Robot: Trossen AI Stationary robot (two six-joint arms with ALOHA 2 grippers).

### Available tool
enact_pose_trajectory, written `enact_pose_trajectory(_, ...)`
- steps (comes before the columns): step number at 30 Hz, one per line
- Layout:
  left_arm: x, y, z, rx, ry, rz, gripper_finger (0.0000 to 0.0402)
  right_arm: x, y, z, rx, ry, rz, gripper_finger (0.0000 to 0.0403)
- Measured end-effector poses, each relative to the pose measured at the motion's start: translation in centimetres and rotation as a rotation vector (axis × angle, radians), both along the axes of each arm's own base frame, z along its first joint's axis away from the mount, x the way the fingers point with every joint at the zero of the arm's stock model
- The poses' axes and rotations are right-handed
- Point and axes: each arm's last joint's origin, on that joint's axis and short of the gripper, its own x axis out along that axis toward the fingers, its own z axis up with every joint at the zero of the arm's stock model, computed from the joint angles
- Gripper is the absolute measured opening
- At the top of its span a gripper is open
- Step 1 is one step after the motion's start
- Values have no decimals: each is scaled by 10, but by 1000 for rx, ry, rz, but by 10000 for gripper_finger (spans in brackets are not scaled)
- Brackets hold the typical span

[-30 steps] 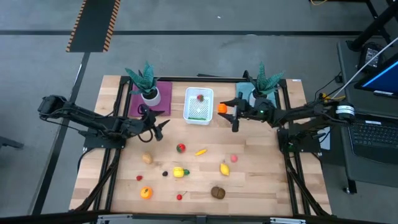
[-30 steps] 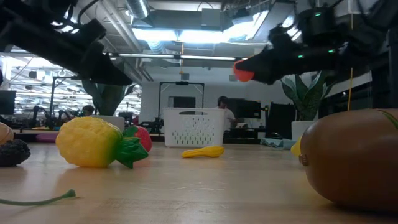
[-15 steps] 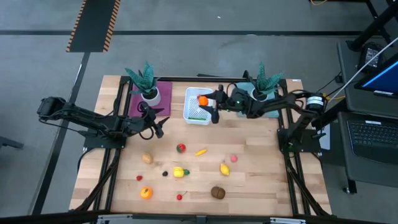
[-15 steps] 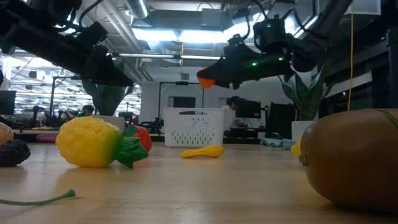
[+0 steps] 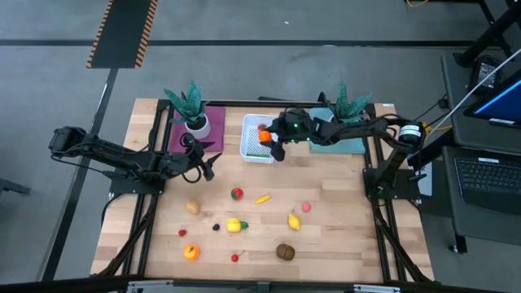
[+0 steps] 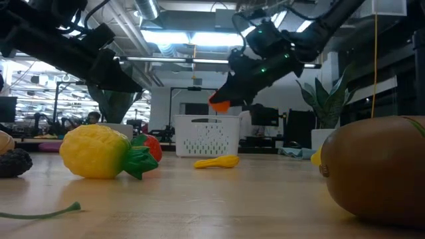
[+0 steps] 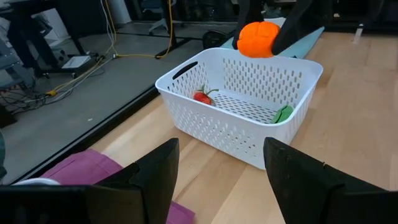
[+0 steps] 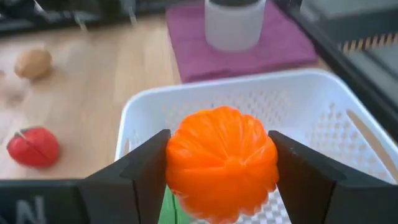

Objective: Pick and placing Produce into tupperware
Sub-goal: Put the orange pumpkin into the white bin

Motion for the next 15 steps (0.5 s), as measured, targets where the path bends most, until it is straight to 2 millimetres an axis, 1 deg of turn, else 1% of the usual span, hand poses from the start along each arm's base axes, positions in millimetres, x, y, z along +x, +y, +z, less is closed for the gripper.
enact_pose_trajectory(3,0,0,0,0,0,0,226,4,-1,9,14,80,8,244)
enact_pose_trajectory(7,0,0,0,-1,0,0,226,8,-4,23,8,145,7,244)
enact_pose_trajectory(12,0,0,0,-2,-2,0,226,12,-7,33,-31,142,23,244)
enact_pose_trajectory(15,0,0,0,-3,-2,0,226,10,-9,34,-37,158,26,244)
